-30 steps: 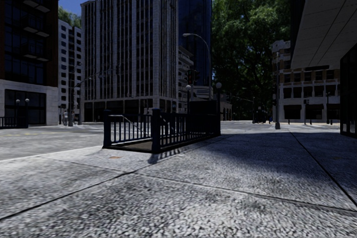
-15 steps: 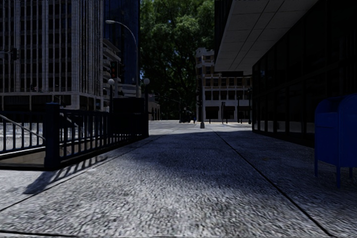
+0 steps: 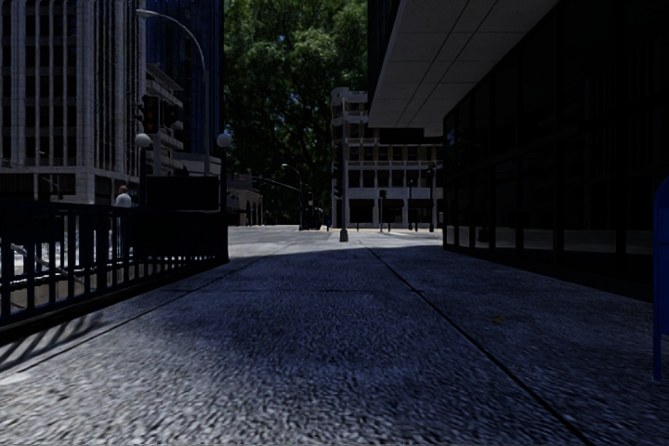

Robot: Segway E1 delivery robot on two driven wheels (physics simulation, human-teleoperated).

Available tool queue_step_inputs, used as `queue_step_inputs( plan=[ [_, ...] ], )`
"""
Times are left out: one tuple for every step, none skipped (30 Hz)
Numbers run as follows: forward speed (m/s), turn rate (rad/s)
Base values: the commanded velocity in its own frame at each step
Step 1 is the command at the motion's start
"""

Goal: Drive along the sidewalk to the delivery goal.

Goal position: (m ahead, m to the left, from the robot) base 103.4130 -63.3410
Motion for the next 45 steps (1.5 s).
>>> queue_step_inputs(
  plan=[
    [2.0, 0.0],
    [2.0, 0.0],
    [2.0, 0.0],
    [2.0, 0.0],
    [2.0, 0.0],
    [2.0, 0.0],
    [2.0, 0.0],
    [2.0, 0.0],
    [2.0, 0.0],
    [2.0, 0.0],
    [2.0, 0.0],
    [2.0, 0.0],
    [2.0, 0.0],
    [2.0, 0.0],
    [2.0, 0.0],
    [2.0, -0.02],
    [2.0, -0.16],
    [2.0, -0.23],
    [2.0, -0.23],
    [2.0, -0.25],
    [2.0, -0.26],
    [2.0, -0.26],
    [2.0, -0.26],
    [2.0, -0.26],
    [2.0, -0.26],
    [2.0, -0.26],
    [2.0, -0.26],
    [2.0, -0.26],
    [2.0, -0.26],
    [2.0, -0.26],
    [2.0, -0.26],
    [2.0, -0.26],
    [2.0, -0.26],
    [2.0, -0.26],
    [2.0, -0.26],
    [2.0, -0.26],
    [2.0, -0.26],
    [2.0, -0.26],
    [2.0, -0.29],
    [2.0, -0.29],
    [2.0, -0.34],
    [2.0, -0.35],
    [2.0, -0.36],
    [2.0, -0.36],
    [2.0, -0.36]
  ],
)
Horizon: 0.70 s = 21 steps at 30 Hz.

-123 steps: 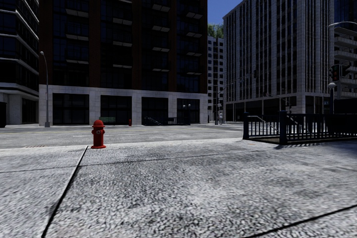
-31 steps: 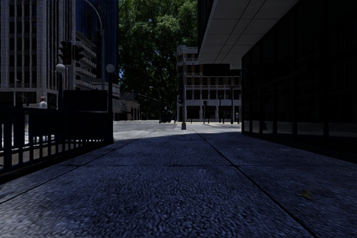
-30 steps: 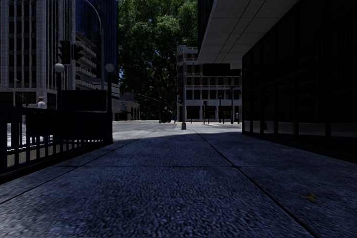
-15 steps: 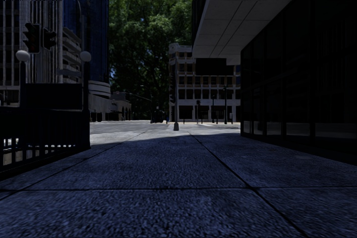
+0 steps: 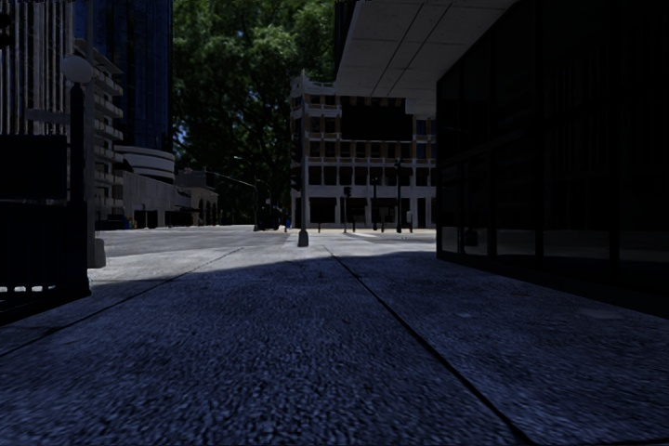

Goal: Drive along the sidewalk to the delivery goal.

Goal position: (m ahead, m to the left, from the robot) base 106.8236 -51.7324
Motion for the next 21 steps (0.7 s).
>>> queue_step_inputs(
  plan=[
    [2.0, -0.36],
    [2.0, -0.36],
    [2.0, -0.36],
    [2.0, -0.36],
    [2.0, -0.36],
    [2.0, -0.36],
    [2.0, -0.31],
    [2.0, -0.16],
    [2.0, -0.16],
    [2.0, 0.0],
    [2.0, 0.0],
    [2.0, 0.0],
    [2.0, 0.0],
    [2.0, 0.0],
    [2.0, 0.0],
    [2.0, 0.0],
    [2.0, 0.0],
    [2.0, 0.0],
    [2.0, 0.0],
    [2.0, 0.0],
    [2.0, 0.0]
  ],
)
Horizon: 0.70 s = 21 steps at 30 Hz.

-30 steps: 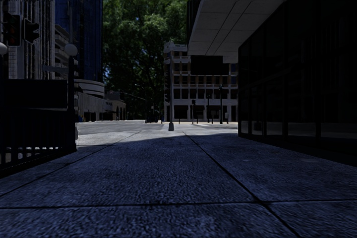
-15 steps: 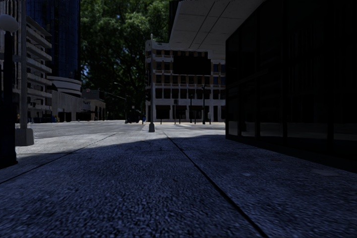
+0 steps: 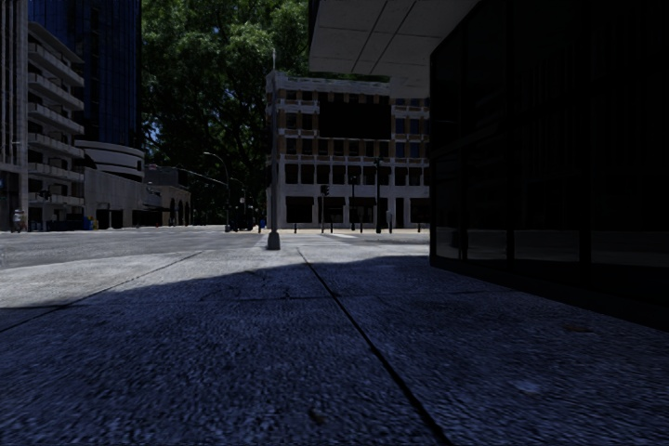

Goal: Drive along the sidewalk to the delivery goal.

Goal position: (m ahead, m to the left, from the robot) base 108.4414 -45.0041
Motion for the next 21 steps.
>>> queue_step_inputs(
  plan=[
    [2.0, 0.0],
    [2.0, 0.0],
    [2.0, 0.0],
    [2.0, 0.0],
    [2.0, 0.0],
    [2.0, 0.0],
    [2.0, 0.0],
    [2.0, 0.0],
    [2.0, 0.0],
    [2.0, 0.0],
    [2.0, 0.0],
    [2.0, 0.0],
    [2.0, 0.0],
    [2.0, 0.0],
    [2.0, 0.0],
    [2.0, 0.0],
    [2.0, 0.0],
    [2.0, 0.0],
    [2.0, 0.0],
    [2.0, 0.0],
    [2.0, 0.0]
  ],
)
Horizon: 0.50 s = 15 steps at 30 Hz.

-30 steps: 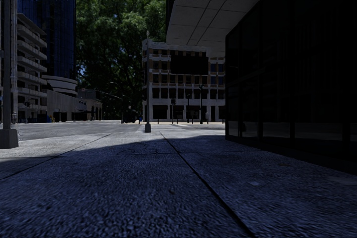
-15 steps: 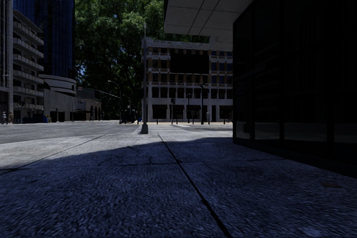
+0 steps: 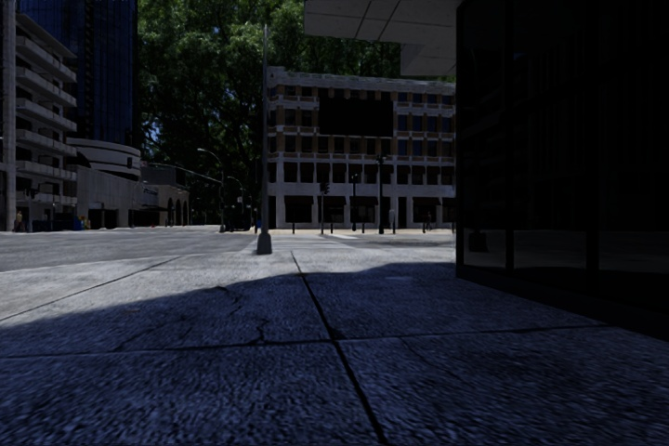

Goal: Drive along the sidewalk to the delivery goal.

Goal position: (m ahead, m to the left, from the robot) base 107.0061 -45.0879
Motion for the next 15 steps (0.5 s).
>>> queue_step_inputs(
  plan=[
    [2.0, 0.0],
    [2.0, 0.0],
    [2.0, 0.0],
    [2.0, 0.0],
    [2.0, 0.0],
    [2.0, 0.0],
    [2.0, 0.0],
    [2.0, 0.0],
    [2.0, 0.0],
    [2.0, 0.0],
    [2.0, 0.0],
    [2.0, 0.0],
    [2.0, 0.0],
    [2.0, 0.0],
    [2.0, 0.0]
  ],
)
